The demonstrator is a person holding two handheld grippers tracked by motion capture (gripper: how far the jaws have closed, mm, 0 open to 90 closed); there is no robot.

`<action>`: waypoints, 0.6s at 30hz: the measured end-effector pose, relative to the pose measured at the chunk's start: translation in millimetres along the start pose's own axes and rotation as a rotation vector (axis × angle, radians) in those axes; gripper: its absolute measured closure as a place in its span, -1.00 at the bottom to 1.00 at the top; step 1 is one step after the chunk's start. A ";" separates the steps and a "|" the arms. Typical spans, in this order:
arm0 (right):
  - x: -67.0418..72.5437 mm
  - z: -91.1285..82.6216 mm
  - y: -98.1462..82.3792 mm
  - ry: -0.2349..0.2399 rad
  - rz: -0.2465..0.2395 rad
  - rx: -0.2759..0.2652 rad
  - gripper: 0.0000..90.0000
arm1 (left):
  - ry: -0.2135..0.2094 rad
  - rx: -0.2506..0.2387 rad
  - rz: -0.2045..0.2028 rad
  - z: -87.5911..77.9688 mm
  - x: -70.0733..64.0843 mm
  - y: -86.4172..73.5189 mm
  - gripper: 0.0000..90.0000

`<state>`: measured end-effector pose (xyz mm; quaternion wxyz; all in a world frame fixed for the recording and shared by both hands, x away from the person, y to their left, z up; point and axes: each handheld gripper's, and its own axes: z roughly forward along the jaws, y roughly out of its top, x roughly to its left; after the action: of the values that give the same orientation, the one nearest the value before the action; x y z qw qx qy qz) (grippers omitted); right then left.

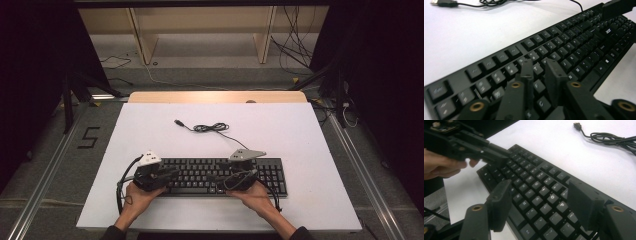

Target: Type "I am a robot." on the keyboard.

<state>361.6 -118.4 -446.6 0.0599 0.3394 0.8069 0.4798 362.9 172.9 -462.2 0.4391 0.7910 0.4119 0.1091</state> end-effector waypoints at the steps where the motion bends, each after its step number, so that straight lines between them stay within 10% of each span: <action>1: 0.4 -0.6 -0.6 0.001 0.001 0.000 -0.20 | -0.004 0.010 0.006 3.2 0.0 2.0 0.77; 18: 4.4 -8.2 -6.5 0.004 -0.005 -0.006 -0.29 | -0.006 0.101 0.018 28.5 -0.1 13.1 0.98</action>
<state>351.6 -123.8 -446.5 0.0604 0.3360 0.8066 0.4826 385.4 152.1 -468.8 0.3989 0.8162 0.4082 0.0899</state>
